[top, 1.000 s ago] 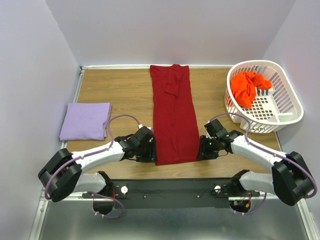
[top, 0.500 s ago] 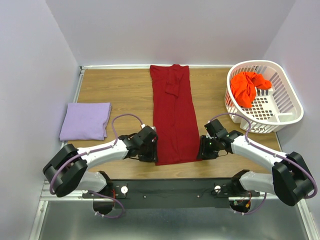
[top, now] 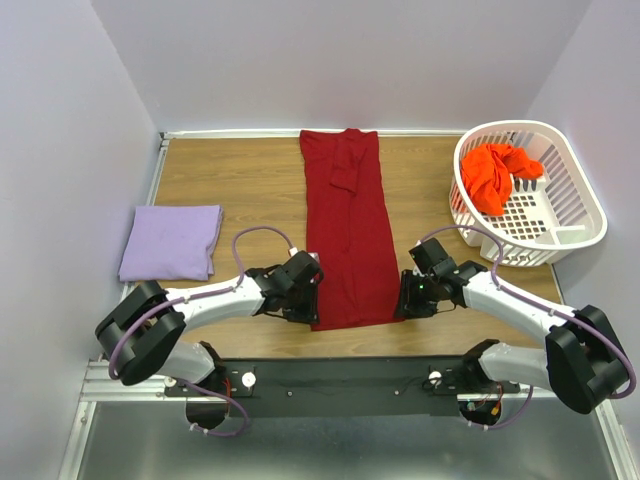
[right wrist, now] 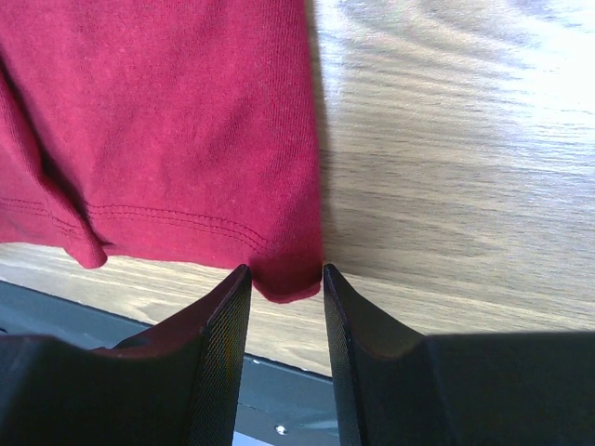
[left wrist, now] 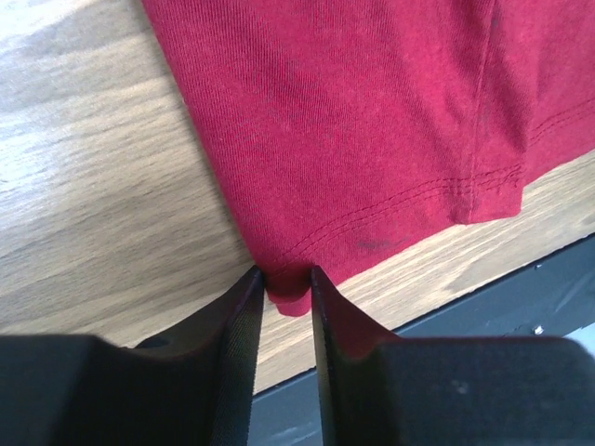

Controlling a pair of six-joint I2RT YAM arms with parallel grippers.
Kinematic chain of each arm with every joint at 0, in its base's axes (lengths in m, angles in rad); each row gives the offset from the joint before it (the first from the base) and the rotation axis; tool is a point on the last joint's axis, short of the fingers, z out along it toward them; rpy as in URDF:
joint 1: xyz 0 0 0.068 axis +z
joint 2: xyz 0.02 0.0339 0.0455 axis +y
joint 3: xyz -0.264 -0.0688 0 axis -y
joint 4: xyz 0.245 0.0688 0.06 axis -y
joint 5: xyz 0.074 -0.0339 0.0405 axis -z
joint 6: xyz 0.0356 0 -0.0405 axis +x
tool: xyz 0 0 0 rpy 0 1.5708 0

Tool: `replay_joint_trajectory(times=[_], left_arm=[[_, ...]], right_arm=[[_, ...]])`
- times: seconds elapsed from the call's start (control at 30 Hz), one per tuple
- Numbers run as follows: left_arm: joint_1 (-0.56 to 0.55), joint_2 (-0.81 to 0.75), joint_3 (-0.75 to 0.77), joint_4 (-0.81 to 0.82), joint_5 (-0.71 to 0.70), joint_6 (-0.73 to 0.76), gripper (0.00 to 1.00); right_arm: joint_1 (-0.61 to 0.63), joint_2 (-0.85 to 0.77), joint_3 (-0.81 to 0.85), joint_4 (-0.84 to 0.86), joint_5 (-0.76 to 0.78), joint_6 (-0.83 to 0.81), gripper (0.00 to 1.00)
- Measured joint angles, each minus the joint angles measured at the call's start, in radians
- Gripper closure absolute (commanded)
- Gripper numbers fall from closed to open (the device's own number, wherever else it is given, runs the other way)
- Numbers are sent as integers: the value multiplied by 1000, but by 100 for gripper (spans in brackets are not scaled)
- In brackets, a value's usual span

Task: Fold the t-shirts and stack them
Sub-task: Fold the tshirt

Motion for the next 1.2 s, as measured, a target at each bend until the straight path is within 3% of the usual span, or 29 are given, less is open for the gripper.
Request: replay_joint_trajectory(times=[0.6,0.83,0.9,1.2], left_arm=[[-8,24,13,-3,0,-2,80],[-8,25,13,-5,0,3,97],[-8,25,13,-5,1,2,100],[-81,-69,-41,-82,6,-21,100]], right_arm=[[1,18,6,3,13,0,57],[2,35,6,8,12,2,87],[2,35,2,11,8,2,100],[32,-77,-59,-54,-61,58,100]])
